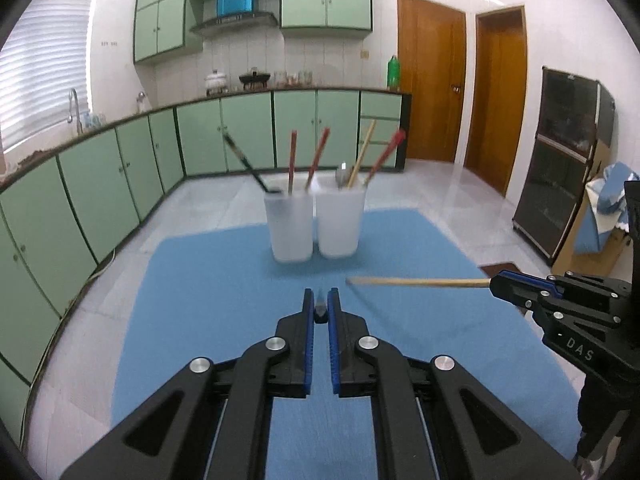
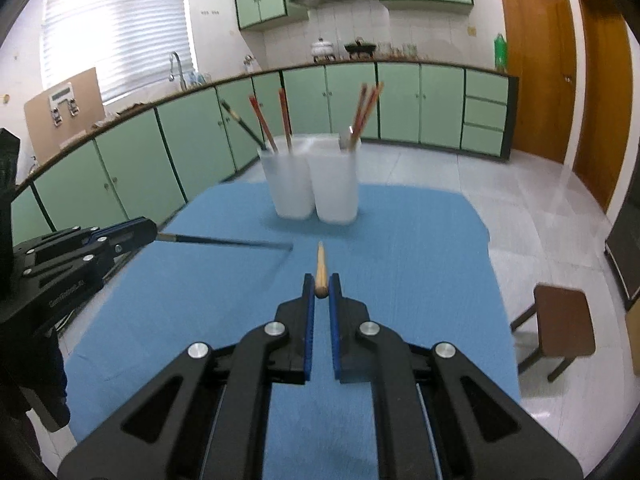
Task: Organize utensils
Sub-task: 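Carry both chopsticks into the white holder and open both tools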
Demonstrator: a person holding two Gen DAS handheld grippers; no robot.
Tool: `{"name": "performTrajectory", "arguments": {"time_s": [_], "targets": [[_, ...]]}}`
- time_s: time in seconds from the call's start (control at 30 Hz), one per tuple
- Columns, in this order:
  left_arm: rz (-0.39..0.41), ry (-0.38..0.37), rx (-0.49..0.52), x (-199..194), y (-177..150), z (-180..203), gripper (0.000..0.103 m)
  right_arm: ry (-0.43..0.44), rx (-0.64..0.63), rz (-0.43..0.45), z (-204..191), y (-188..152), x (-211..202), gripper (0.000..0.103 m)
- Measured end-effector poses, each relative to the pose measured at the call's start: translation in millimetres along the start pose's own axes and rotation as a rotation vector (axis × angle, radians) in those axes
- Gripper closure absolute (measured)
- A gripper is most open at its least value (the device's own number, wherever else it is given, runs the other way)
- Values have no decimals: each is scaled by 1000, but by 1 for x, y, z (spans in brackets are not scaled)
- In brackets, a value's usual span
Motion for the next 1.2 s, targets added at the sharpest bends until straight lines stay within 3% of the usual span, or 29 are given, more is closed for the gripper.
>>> {"name": "performTrajectory", "arguments": {"time_s": [0.17,0.37,0.57,0.77,1.03,1.2], "targets": [[42,-23,11,-3,24,-2,97,31,-27,37,-1,33,-9,97],[71,-54,46,1,53,-1,97,88,-43,21,1,73,-6,97],[81,-67,56,5,74,-4,97,110,-62,-2,1,108,3,97],[127,-56,63,-2,102,-12,97,125,-85,32,0,145,-2,97],[281,4,91,-20,176,-22,97,94,-117,132,4,212,-6,97],[341,26,96,-9,223,-18,97,74,-115,190,12,247,4,97]]}}
Point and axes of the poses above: each gripper's, at about its wrist camera, not at the fingertips, and x roughly the way its jaws point, z to its right, y to its top, the point moved 2 cm from there along x, roughly the way its jaws point, and after that the axes turned 5 degrees about y, right-handed, at the moved point
